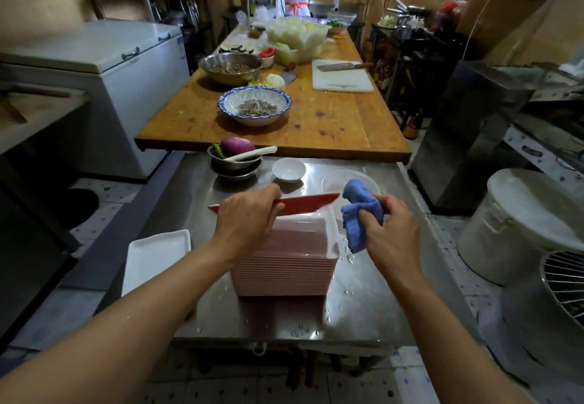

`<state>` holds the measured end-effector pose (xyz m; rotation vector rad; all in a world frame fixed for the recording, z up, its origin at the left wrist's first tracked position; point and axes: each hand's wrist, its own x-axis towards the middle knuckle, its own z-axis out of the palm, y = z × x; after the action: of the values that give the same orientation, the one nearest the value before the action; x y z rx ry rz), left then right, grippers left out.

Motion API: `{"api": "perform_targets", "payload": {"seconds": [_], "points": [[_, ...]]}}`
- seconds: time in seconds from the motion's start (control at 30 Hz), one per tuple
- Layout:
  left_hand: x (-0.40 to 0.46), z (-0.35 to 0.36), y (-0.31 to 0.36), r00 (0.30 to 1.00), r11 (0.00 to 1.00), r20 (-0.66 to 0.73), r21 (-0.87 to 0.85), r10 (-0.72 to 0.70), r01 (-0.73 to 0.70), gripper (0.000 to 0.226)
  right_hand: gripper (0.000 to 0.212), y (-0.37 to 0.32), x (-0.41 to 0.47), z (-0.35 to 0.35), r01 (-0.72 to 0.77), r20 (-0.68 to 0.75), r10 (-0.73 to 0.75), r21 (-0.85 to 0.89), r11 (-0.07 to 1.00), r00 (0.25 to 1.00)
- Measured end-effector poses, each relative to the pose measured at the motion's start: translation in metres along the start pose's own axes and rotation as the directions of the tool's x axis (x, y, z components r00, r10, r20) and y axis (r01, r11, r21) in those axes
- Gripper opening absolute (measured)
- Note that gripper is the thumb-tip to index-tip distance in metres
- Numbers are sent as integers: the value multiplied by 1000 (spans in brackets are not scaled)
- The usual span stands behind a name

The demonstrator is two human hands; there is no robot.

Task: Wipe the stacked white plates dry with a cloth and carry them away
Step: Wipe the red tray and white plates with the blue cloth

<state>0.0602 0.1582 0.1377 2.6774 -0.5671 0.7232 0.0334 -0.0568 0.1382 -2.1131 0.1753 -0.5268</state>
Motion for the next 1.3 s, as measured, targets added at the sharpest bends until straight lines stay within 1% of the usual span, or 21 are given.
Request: {"api": "perform_targets", "payload": {"seconds": [0.07,0.13,0.17,0.23,0.3,0.37,0.43,0.5,0.53,0.6,0.67,0.77,0.83,0.87,0.93,1.03,1.1,1.2,1.3], "points": [[4,-15,-2,992,992,-59,-67,-112,108,11,14,-11,0,0,16,-4,-16,94,995,1000],[6,-32,-7,967,949,-70,-223,-244,223,14,16,-25,0,3,45,-10,-44,206,978,999],[5,-40,-10,949,909,-70,-317,-306,270,14,17,-33,-1,5,67,-12,-66,246,967,998],[2,-55,-14,902,805,-48,-472,-429,358,15,19,-50,-1,12,135,-20,-134,289,948,991],[-3,-67,-18,836,670,12,-593,-548,447,16,21,-68,-3,20,227,-28,-230,311,923,973],[-9,-76,-21,765,522,87,-682,-638,512,19,24,-86,-4,30,313,-20,-323,311,897,946],[-16,-82,-23,710,411,155,-722,-687,556,20,26,-105,-5,40,409,-22,-421,288,866,907],[-20,-87,-24,687,369,171,-739,-707,564,20,32,-123,-3,51,515,2,-531,237,823,847],[-22,-90,-24,685,358,167,-752,-710,554,19,35,-132,-2,57,563,42,-582,205,800,812],[-23,-95,-22,688,350,154,-770,-709,533,19,42,-149,-1,69,652,161,-665,129,747,730],[-25,-100,-20,695,363,141,-770,-705,524,20,45,-159,0,79,732,263,-717,55,680,646],[-27,-104,-21,682,347,116,-792,-722,502,20,50,-163,5,87,794,333,-746,-14,608,577],[-29,-105,-21,671,326,113,-807,-733,492,20,52,-160,8,88,810,347,-753,-36,585,559],[-30,-104,-21,666,311,116,-817,-737,486,20,53,-157,9,87,801,352,-742,-40,597,571],[-32,-103,-22,658,299,108,-827,-746,476,20,57,-146,12,83,747,338,-695,-37,664,635],[-34,-100,-24,665,311,80,-838,-742,448,20,51,-126,15,77,570,280,-559,47,820,780],[-33,-98,-24,666,287,95,-850,-740,441,20,53,-121,14,76,458,265,-473,123,881,840],[-25,-93,-18,636,192,122,-895,-762,402,20,58,-124,7,81,351,214,-389,196,916,896],[-14,-90,-16,592,144,110,-920,-798,364,21,60,-116,-14,86,253,257,-304,211,944,917]]}}
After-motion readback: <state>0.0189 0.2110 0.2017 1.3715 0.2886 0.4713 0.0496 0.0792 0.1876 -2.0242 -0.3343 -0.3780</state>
